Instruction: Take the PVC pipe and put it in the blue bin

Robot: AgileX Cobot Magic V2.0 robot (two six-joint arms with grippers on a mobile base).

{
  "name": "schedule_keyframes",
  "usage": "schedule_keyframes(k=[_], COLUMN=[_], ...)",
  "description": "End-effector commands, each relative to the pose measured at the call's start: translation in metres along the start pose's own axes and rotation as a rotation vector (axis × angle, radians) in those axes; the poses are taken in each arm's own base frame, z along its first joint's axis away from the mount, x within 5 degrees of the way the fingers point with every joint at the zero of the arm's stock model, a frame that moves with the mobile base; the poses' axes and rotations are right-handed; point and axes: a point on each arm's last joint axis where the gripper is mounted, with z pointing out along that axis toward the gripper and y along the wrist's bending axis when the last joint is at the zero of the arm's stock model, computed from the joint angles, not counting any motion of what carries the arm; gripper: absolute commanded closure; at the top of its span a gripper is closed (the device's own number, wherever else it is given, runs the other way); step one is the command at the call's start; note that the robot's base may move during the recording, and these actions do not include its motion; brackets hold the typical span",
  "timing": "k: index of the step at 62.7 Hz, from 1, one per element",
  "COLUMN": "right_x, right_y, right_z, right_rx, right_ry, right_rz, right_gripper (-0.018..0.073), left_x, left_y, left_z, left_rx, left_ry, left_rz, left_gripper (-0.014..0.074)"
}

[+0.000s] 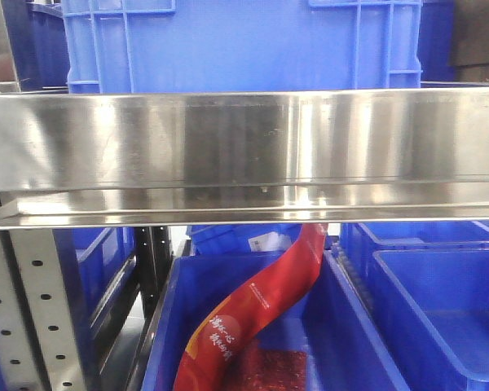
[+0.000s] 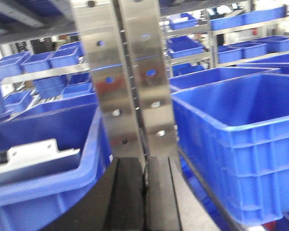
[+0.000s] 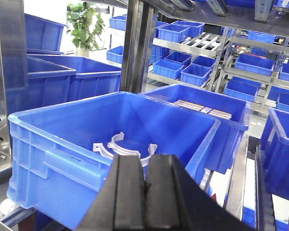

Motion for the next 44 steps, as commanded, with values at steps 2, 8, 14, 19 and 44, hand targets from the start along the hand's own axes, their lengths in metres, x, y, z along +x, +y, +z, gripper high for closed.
schedule_keyframes(k=[2,8,14,19,44], right_x=[-0.0024,-0.0024,-0.0024,-0.0024,-0.0024], right_y=[-0.0013,-0.0013,-0.0013,-0.0013,-0.0013], right_z=[-0.0018,-0.0018,-0.0018,-0.0018,-0.0018], right_rx=[0.015,0.015,0.015,0.015,0.015], right_ry=[-0.026,-0.026,-0.026,-0.026,-0.026], right_rz=[-0.011,-0.011,-0.011,-0.011,-0.011], right_gripper=[0.0712,0.0712,0.0712,0.0712,0.0712], left_x=[0.0030,0.0062,0.0080,0.0062,0.0032], left_y=[-0.0013,-0.0017,-0.0016,-0.0016,-0.0014], left_z=[-0.0052,-0.0080,-0.0081,-0.0082,-0.0079], left_rx=[0.012,0.010,-0.009,-0.023,-0.032], left_ry=[0.001,-0.004,-0.007,-0.025,-0.065], left_rz=[-0.041,-0.043,-0.044,-0.053,-0.053], left_gripper=[0.0707,0.0707,0.0707,0.0707,0.0707])
